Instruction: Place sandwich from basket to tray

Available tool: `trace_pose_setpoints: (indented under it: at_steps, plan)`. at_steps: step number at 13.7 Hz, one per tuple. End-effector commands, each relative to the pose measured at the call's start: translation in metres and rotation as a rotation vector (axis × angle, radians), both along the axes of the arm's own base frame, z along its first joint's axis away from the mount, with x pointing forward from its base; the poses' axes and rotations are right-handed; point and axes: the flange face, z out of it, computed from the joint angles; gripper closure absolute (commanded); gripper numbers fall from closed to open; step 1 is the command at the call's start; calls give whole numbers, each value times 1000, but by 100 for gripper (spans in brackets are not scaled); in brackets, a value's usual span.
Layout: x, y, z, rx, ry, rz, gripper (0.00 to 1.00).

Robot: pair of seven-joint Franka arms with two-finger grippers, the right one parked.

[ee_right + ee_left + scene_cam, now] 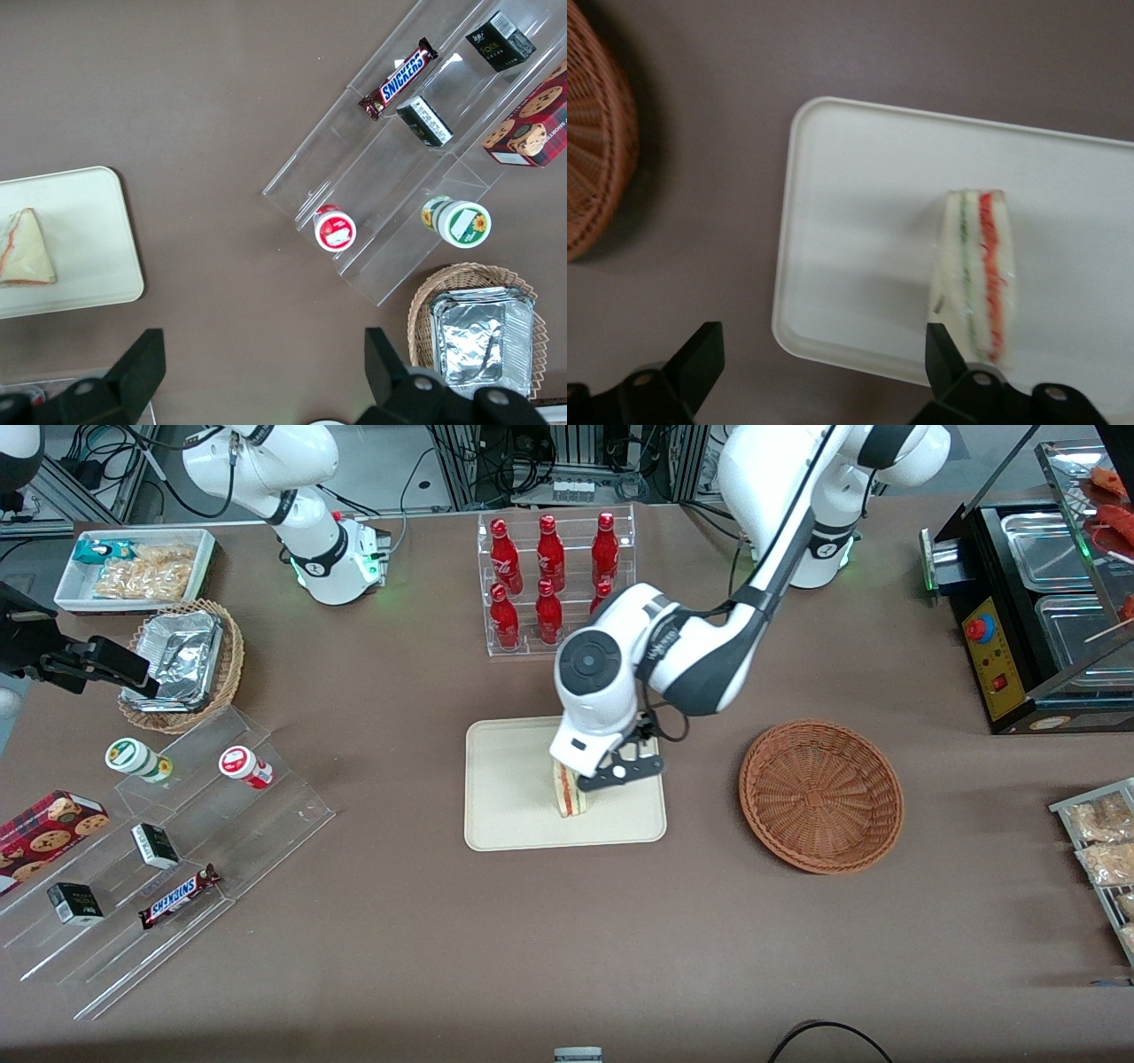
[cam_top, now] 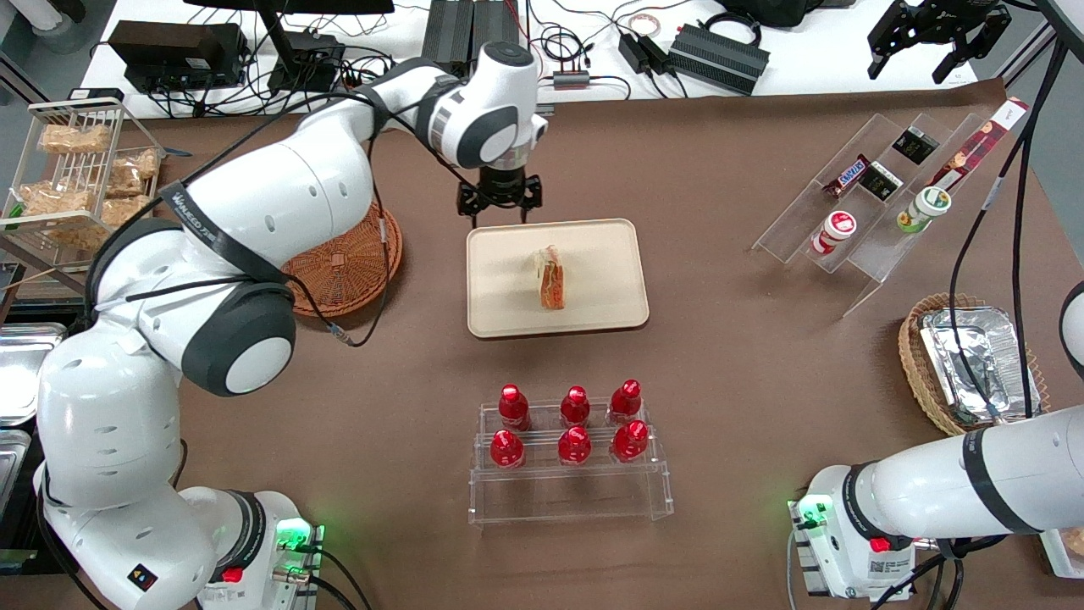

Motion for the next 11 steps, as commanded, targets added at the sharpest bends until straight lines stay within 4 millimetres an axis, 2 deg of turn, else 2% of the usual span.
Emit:
trace_pose_setpoints:
  at_steps: [1, 5, 9, 11]
  plan:
    - [10, 72, 16, -7, 40, -50, 0]
    - [29, 162, 44, -49, 63, -110, 0]
    - [29, 236, 73, -95, 74, -153, 0]
    - [24, 263, 92, -101, 103, -174, 0]
